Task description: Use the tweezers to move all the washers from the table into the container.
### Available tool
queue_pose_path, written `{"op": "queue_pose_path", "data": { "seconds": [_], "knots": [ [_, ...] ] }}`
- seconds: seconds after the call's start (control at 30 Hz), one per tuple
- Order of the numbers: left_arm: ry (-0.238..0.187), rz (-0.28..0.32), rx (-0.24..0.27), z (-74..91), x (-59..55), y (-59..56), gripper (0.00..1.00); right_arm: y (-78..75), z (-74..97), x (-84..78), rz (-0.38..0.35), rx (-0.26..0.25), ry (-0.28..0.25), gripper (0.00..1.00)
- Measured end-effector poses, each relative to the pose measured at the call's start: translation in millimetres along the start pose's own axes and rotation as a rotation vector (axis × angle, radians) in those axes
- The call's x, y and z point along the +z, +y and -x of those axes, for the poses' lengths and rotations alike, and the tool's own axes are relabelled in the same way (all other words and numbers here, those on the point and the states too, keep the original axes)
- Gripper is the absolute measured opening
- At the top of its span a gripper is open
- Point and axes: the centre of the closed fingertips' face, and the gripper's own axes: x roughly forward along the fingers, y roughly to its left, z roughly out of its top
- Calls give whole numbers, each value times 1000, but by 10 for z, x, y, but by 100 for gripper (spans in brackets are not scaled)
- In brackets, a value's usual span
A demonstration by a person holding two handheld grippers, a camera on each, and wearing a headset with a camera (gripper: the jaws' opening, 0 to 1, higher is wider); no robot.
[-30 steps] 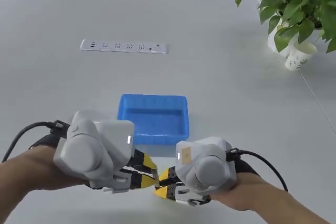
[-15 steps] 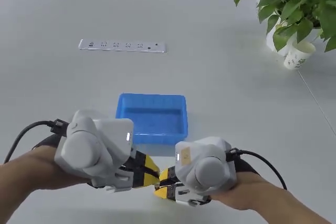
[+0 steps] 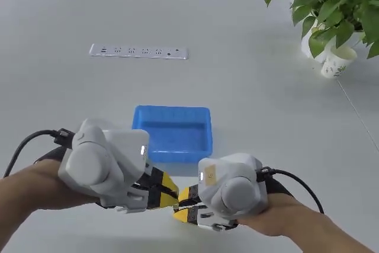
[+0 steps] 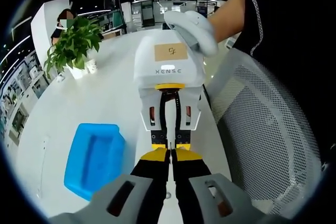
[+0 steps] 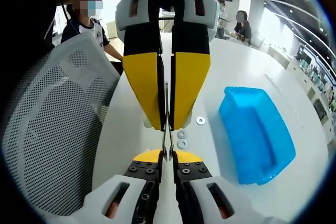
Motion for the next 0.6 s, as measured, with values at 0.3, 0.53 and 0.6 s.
{"op": "queue_pose_path", "data": {
  "seconds": [0.3, 0.53, 0.6],
  "knots": [
    [1, -14, 3, -7, 19, 57, 6, -66, 26, -10, -6, -21, -3, 10],
    [-2, -21, 5, -18, 31, 102, 6, -124, 51, -32, -7, -39, -2, 11],
    [-2, -23, 6, -22, 33, 123, 6, -147, 55, -37, -2, -48, -1, 11]
  ]
}}
